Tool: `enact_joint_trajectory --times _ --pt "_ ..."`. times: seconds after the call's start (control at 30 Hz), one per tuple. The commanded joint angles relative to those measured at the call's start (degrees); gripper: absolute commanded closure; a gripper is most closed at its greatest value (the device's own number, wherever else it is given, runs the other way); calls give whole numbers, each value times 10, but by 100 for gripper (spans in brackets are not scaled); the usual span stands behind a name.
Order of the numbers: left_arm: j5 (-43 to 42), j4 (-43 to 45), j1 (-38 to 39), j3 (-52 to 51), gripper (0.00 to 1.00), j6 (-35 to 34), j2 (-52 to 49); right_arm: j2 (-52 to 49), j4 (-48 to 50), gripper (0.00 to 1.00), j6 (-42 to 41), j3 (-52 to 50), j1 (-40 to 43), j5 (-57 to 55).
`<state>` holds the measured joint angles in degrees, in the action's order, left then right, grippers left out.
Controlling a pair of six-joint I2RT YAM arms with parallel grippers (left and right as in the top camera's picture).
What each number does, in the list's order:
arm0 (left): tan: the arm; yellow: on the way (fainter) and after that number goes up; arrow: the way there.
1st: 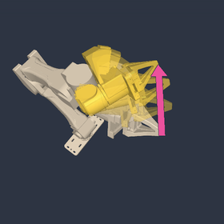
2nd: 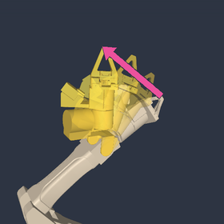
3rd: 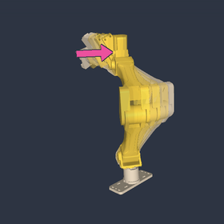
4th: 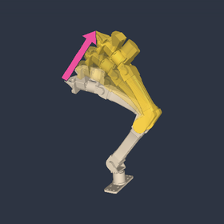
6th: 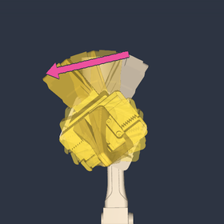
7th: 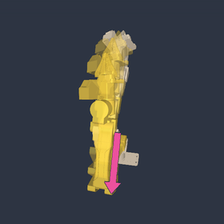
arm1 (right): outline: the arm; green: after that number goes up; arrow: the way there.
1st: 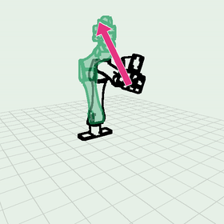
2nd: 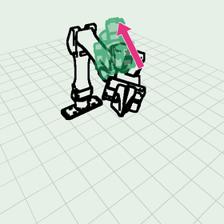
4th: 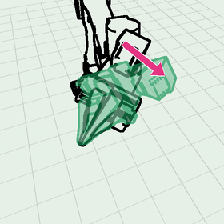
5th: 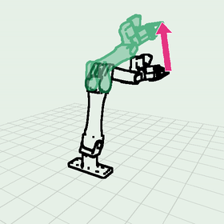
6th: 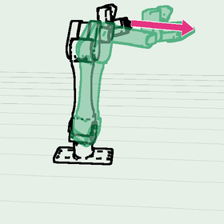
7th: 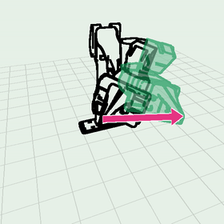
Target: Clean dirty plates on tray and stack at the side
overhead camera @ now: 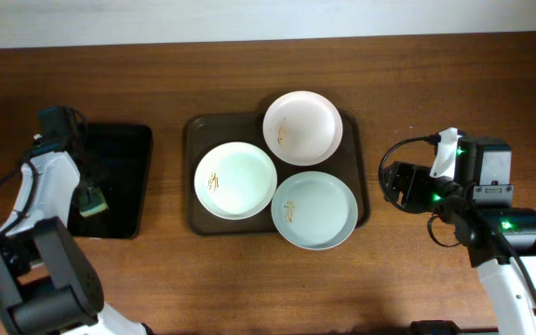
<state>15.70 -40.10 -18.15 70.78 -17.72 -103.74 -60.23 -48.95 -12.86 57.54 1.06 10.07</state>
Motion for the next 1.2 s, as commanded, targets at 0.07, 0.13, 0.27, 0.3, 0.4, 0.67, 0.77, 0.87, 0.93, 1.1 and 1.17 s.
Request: enact_joint_trajectory --times 0.07,0.13,0.27,0.3,0.4,0.67,0.77,0.87,0.93,1.1,1.17 --pt "7 8 -4 5 66 11 -63 -2 -2 6 4 12 -3 3" --pt "9 10 -15 5 67 8 -73 -2 -3 6 4 12 -3 3" --pt "-5 16 -29 5 61 7 -104 -2 -3 7 4 12 -3 3" --pt "-20 22 -29 5 61 7 -106 -2 -3 7 4 12 -3 3" --pt "-31 25 -29 5 99 7 -106 -2 -3 9 4 12 -3 3" --pt "-121 -97 -19 115 99 46 33 -3 40 30 -46 74 -16 85" --pt "-121 -121 -3 115 99 50 69 -50 78 31 -52 108 -90 81" --pt "-134 -131 40 115 99 68 70 -202 67 35 -63 228 -181 73" --pt "-134 -129 69 115 99 88 70 -273 54 37 -73 281 -210 73" --pt "-148 -119 143 115 99 119 70 -447 57 46 -117 303 -260 76" --pt "-236 -88 172 115 99 146 70 -511 59 46 -132 303 -271 80"
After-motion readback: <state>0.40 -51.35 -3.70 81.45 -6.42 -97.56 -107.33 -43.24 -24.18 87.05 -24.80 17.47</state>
